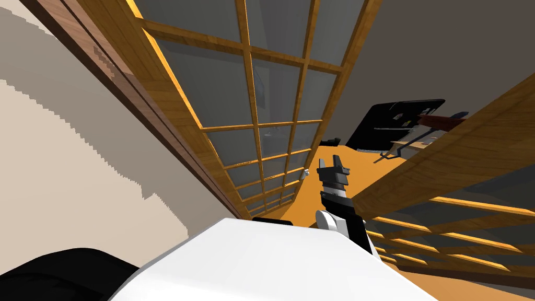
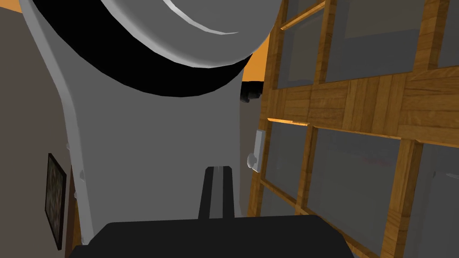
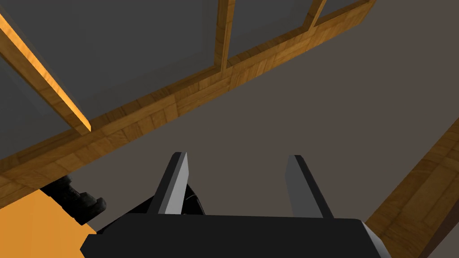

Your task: Push the door open

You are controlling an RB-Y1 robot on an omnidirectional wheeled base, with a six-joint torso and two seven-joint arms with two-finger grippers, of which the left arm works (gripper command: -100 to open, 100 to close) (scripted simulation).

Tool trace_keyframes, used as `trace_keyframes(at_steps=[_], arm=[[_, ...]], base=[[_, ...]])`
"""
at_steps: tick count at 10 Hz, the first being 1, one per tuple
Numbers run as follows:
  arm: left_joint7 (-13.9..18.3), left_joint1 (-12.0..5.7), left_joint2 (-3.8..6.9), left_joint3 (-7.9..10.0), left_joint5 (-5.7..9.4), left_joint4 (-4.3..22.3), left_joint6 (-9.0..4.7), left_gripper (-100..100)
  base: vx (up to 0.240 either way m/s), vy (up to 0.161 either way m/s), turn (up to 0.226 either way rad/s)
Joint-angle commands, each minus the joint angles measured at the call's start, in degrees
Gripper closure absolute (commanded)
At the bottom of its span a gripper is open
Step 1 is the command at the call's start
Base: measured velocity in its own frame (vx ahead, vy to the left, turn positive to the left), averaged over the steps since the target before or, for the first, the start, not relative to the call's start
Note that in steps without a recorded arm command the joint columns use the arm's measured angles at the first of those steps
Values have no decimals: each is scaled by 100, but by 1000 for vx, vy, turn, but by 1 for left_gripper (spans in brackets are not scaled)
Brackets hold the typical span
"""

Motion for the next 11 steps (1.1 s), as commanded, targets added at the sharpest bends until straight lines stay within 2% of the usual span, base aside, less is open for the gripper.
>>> trace_keyframes(at_steps=[1, 2, 3, 4, 5, 9, 10, 11], arm=[[-90, -70, -181, -130, -48, 237, -227, -100], [-90, -70, -181, -130, -48, 52, -208, -100], [-90, -70, -181, -130, -48, -18, -175, -100], [-90, -70, -181, -130, -48, -7, -182, -100], [-90, -70, -181, -130, -48, 157, -227, -100], [-90, -70, -181, -130, -48, 237, -227, -100], [-48, -14, -41, 32, -7, 83, -137, -100], [-41, 10, -58, 44, -21, 52, -146, -100]], base=[[8, 4, 50], [0, 0, 0], [0, 0, 0], [0, 0, 0], [0, 0, 0], [0, 0, 0], [-29, 14, -189], [-41, 29, -248]])
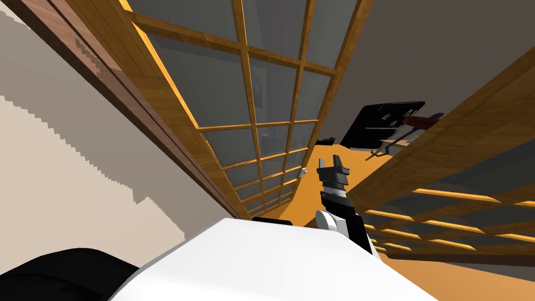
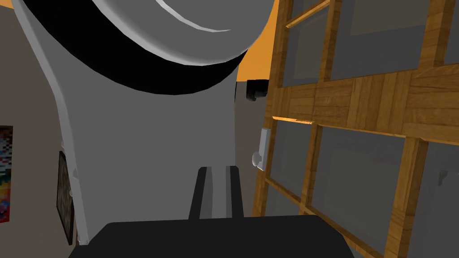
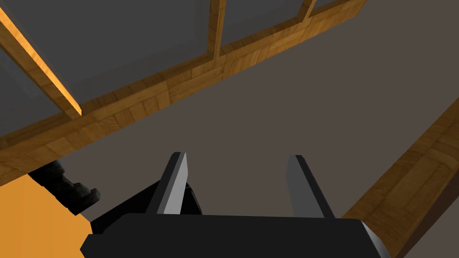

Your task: Push the door open

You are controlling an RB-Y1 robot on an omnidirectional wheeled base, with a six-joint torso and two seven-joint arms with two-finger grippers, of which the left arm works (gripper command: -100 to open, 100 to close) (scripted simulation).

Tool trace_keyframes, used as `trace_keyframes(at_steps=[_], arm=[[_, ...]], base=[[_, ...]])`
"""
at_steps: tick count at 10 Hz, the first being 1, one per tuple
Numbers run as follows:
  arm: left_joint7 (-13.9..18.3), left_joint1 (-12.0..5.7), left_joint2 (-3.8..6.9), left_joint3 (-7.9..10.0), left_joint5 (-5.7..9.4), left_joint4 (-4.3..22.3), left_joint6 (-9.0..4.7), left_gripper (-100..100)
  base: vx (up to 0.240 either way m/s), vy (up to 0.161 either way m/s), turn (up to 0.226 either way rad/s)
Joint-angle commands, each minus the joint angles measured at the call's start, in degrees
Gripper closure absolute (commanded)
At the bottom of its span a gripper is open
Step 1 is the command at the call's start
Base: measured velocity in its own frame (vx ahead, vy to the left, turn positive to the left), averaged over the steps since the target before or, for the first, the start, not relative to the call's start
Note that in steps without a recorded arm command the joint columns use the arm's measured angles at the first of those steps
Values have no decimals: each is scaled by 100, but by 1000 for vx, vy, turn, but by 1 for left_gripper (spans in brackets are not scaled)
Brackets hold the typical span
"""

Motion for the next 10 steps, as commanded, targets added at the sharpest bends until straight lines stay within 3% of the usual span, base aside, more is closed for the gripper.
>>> trace_keyframes(at_steps=[1, 8, 10], arm=[[18, 81, -80, -32, -55, -72, -49, -100], [81, 325, -47, 117, -184, -339, -137, -100], [105, 422, 28, 186, -232, -430, -169, -100]], base=[[-46, 39, -236], [-31, -3, -288], [-20, -29, -306]])
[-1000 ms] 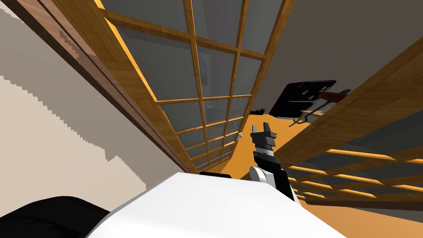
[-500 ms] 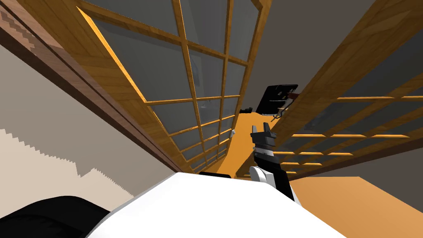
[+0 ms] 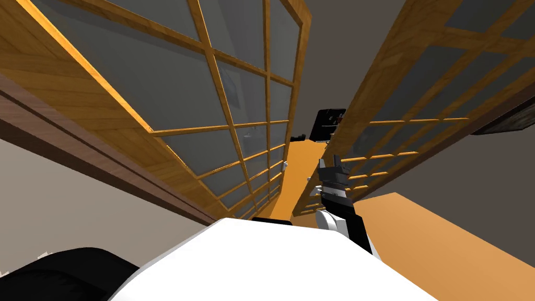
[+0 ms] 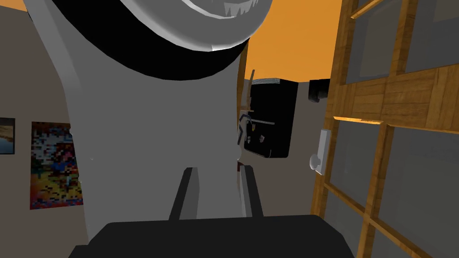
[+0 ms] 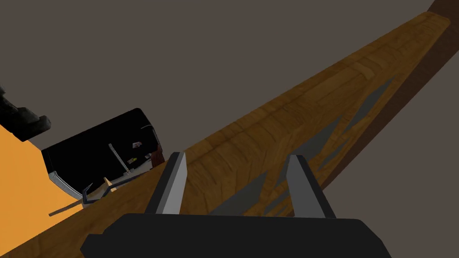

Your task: Push the door open

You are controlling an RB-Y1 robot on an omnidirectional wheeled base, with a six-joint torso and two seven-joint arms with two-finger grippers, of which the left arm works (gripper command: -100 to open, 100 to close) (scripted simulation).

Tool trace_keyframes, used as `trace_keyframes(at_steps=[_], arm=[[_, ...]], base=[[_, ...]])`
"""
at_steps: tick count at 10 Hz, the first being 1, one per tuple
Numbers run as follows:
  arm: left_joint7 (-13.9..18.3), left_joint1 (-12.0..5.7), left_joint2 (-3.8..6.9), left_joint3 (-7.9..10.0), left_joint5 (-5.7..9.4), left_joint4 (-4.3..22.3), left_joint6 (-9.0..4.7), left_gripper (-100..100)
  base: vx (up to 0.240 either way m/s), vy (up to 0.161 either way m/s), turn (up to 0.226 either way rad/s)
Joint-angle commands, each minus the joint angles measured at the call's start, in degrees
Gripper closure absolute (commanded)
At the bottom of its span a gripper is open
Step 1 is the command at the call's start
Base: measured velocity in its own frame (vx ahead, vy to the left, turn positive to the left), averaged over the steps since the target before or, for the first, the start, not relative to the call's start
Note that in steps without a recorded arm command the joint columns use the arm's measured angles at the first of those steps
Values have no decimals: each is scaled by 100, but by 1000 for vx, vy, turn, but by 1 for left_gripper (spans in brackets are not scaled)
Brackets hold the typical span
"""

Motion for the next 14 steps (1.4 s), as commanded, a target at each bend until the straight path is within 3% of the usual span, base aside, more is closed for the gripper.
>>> trace_keyframes(at_steps=[1, 7, 10, 11, 14], arm=[[20, 63, 15, -13, -59, -12, -69, -100], [86, 351, 305, 201, -194, -264, -161, -100], [135, 580, 608, 380, -293, -434, -229, -100], [135, 580, 608, 380, -293, -434, -229, -100], [176, 778, 879, 536, -379, -578, -287, -100]], base=[[-5, -51, -287], [18, -61, -338], [81, -47, -387], [81, -1, -134], [75, -2, -290]])
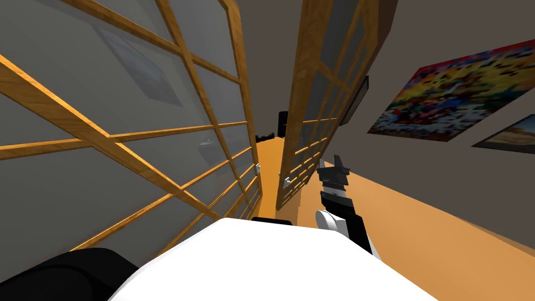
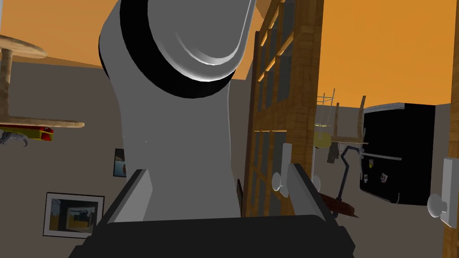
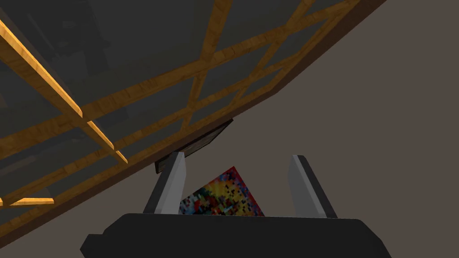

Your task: Push the door open

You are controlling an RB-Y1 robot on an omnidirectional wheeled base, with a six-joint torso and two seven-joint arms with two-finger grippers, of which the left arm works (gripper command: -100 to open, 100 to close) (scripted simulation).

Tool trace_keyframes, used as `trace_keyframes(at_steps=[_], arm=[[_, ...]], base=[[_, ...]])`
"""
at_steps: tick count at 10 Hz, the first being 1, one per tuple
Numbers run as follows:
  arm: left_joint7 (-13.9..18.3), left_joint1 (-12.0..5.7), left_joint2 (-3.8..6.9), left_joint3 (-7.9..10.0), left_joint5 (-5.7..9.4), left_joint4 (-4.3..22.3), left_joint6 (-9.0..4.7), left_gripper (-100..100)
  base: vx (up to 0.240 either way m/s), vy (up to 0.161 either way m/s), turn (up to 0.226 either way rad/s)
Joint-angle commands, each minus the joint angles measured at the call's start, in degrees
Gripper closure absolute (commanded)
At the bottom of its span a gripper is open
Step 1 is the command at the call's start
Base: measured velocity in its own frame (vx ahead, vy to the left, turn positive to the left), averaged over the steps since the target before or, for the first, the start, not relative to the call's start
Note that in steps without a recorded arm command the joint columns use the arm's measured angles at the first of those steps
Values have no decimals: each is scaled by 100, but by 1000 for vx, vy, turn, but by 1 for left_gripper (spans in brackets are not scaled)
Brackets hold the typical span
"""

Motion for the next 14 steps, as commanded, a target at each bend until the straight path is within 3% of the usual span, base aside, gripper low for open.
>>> trace_keyframes(at_steps=[1, 4, 5, 6, 8, 11, 12, 14], arm=[[24, 82, 113, 67, -37, -67, -26, -100], [69, 300, 429, 240, -128, -214, -88, -100], [88, 400, 583, 320, -168, -275, -116, -100], [98, 450, 660, 360, -189, -306, -129, -100], [136, 650, 969, 520, -269, -428, -184, -100], [146, 700, 1046, 559, -289, -458, -197, -100], [156, 750, 1123, 599, -309, -489, -211, -100], [156, 750, 1123, 599, -309, -489, -211, -100]], base=[[92, 4, -281], [104, 12, -323], [99, 35, -369], [92, 45, -252], [91, 37, -292], [32, -3, -73], [26, -1, -110], [15, 23, -41]])
